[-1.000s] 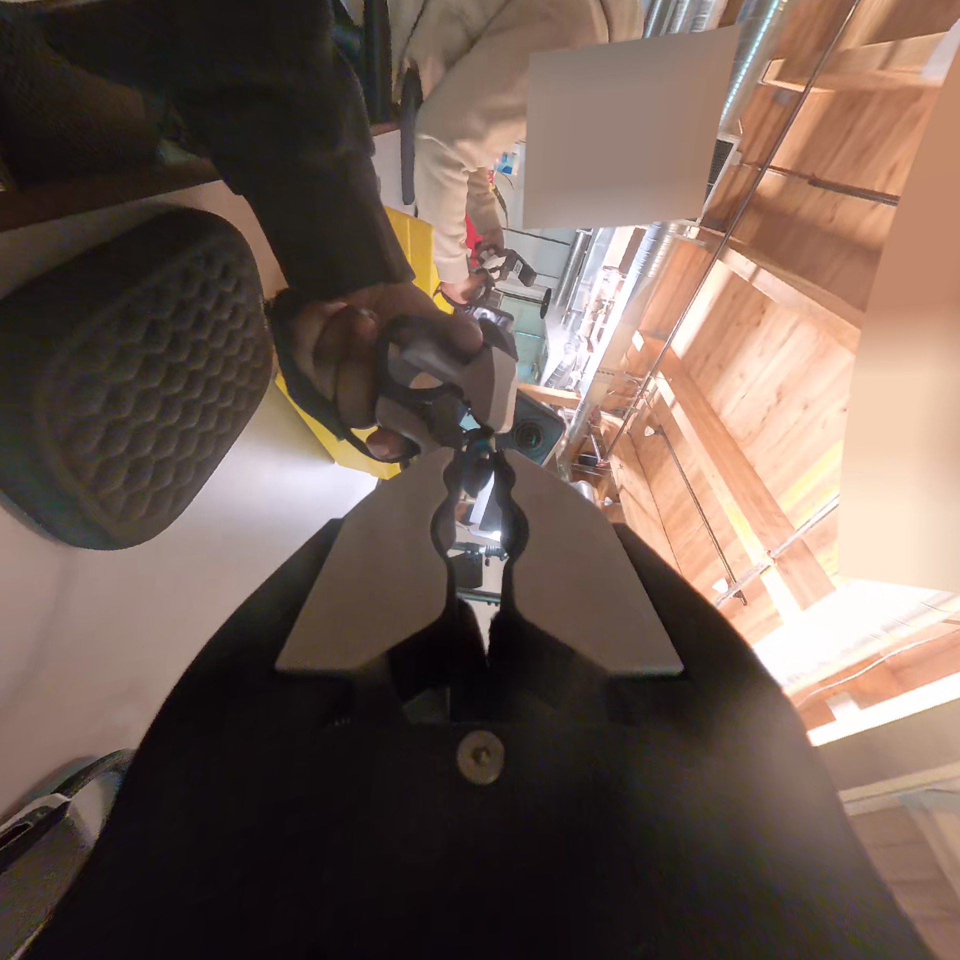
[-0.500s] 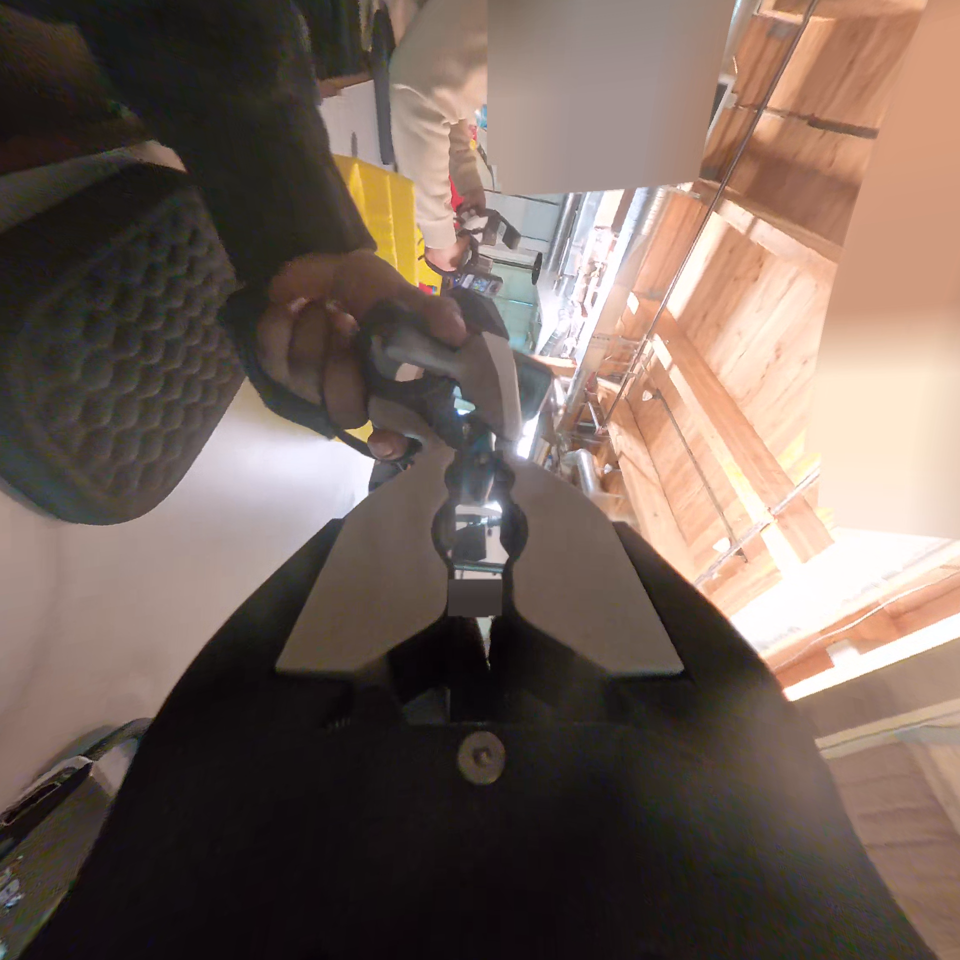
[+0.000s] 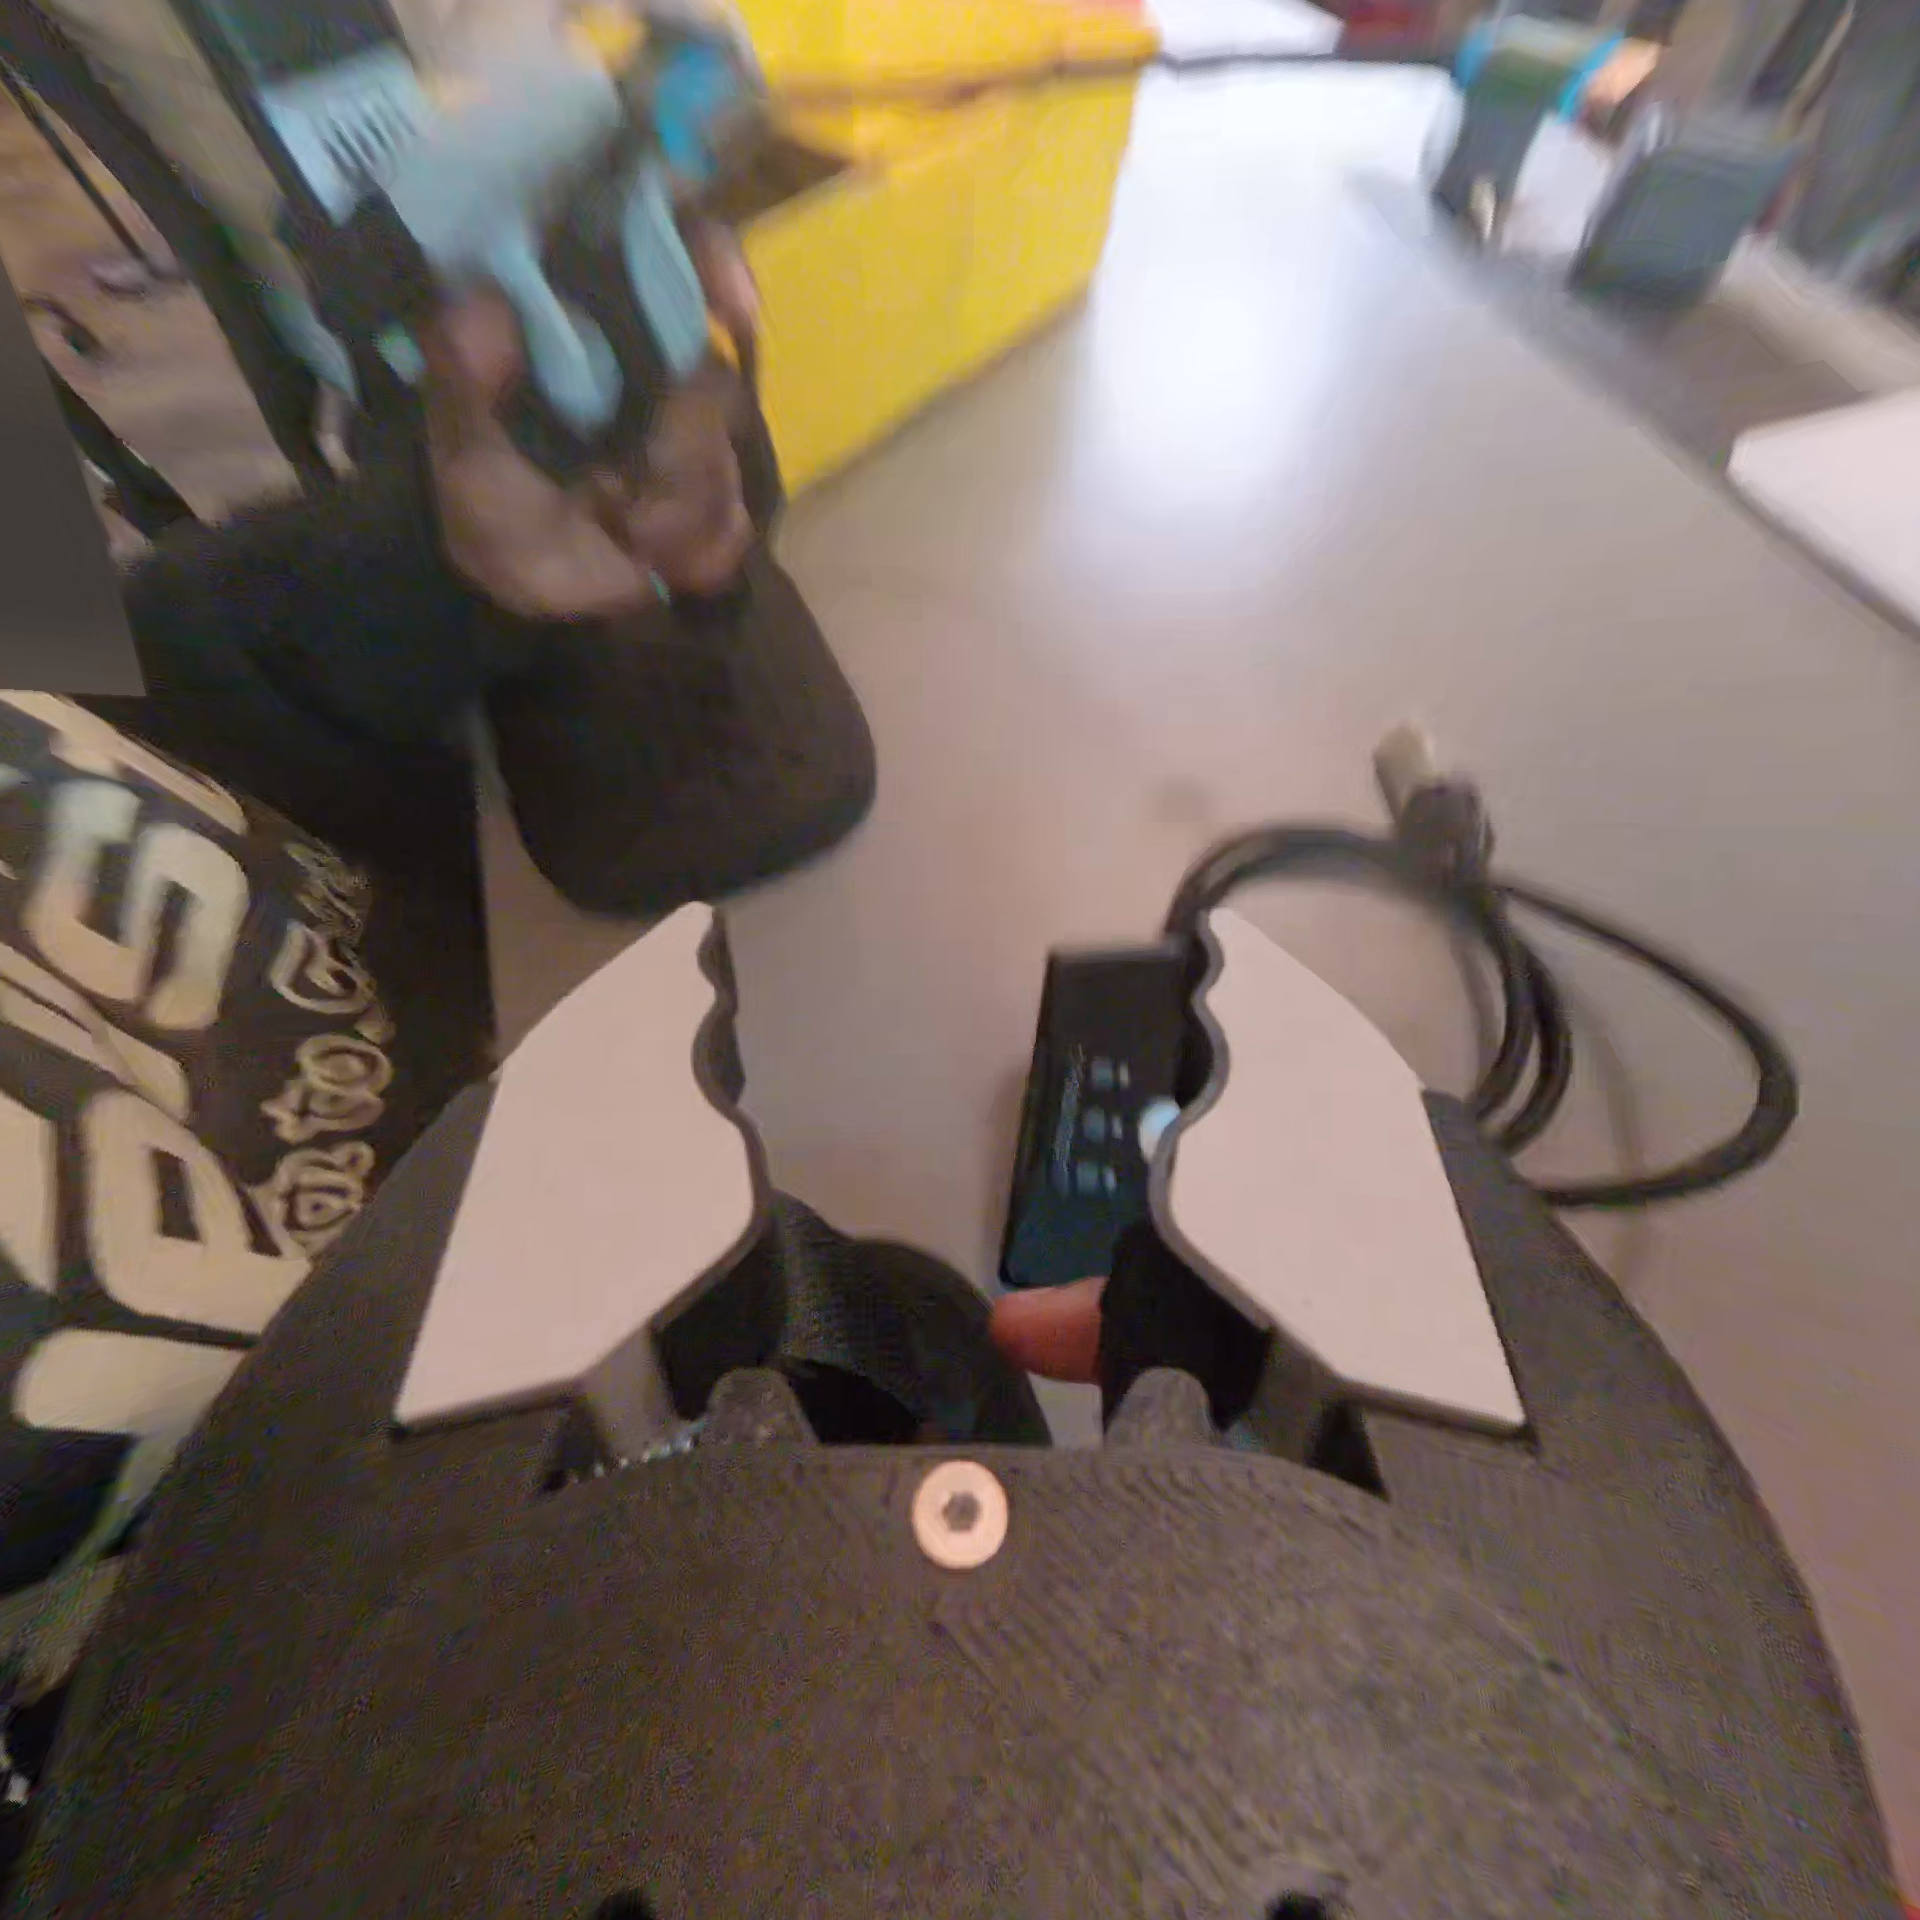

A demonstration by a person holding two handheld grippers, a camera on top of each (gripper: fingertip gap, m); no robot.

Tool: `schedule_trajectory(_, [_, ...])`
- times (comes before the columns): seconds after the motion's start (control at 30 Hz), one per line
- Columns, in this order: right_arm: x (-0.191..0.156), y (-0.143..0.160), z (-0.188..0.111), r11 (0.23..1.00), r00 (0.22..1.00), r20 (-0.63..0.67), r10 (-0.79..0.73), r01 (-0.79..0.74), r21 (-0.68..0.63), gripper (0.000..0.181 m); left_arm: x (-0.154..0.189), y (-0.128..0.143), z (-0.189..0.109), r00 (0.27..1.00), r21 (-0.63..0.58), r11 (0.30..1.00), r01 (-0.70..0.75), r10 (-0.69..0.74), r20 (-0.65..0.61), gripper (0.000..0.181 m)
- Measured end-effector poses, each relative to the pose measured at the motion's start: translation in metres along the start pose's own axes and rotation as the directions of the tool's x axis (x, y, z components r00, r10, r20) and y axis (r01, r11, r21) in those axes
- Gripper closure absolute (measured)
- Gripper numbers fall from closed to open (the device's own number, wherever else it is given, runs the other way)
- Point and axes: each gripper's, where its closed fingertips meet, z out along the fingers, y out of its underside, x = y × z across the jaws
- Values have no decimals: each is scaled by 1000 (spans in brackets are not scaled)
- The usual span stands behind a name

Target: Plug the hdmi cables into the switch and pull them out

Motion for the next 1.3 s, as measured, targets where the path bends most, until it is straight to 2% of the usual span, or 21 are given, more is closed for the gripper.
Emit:
schedule_trajectory(0.1, [10, 37, 4, 990, 997, -54, -48, 40, -135, 113, -2, 3, 1, 1000, -20, 1000, -21, 22, 9, 160])
schedule_trajectory(0.2, [15, 49, -2, 923, 963, -69, -259, 226, -312, 119, 2, 4, 2, 1000, -16, 1000, -14, 13, -13, 160])
schedule_trajectory(0.3, [23, 57, -9, 708, 842, 57, -537, 486, -511, 118, 5, 4, 3, 999, -22, 999, -42, 42, -28, 160])
schedule_trajectory(0.37, [35, 61, -9, 565, 760, 164, -628, 591, -576, 120, 8, 4, 2, 997, -20, 998, -60, 59, -42, 160])
schedule_trajectory(0.47, [55, 75, -7, 376, 642, 334, -690, 713, -592, 125, 10, 4, 2, 996, -22, 997, -69, 68, -54, 160])
schedule_trajectory(0.6, [90, 83, -2, 189, 490, 428, -760, 796, -575, 133, 10, 6, 2, 996, -34, 997, -64, 62, -62, 160])
schedule_trajectory(0.73, [91, 76, 14, 140, 378, 457, -805, 870, -472, 136, 10, 9, 2, 996, -52, 996, -68, 65, -69, 160])
schedule_trajectory(0.8, [91, 79, 19, 103, 346, 488, -802, 883, -457, 133, 12, 10, 2, 995, -53, 996, -72, 68, -76, 160])
schedule_trajectory(0.97, [88, 100, 23, 80, 351, 583, -733, 895, -439, 131, 14, 10, 2, 994, -56, 996, -74, 69, -88, 160])
schedule_trajectory(1.0, [87, 105, 24, 61, 338, 602, -723, 900, -432, 138, 13, 11, 2, 994, -58, 996, -74, 69, -87, 160])
schedule_trajectory(1.07, [84, 102, 28, 65, 316, 588, -744, 911, -408, 138, 13, 11, 2, 994, -61, 995, -74, 69, -86, 160])
schedule_trajectory(1.13, [74, 102, 31, 159, 373, 580, -724, 909, -386, 142, 14, 11, 2, 994, -63, 995, -77, 72, -88, 160])
schedule_trajectory(1.2, [64, 100, 33, 296, 493, 553, -671, 863, -409, 143, 14, 11, 2, 993, -64, 994, -85, 80, -87, 160])
schedule_trajectory(1.3, [51, 82, 36, 475, 640, 442, -629, 766, -433, 143, 12, 13, 2, 992, -72, 992, -103, 97, -77, 160])
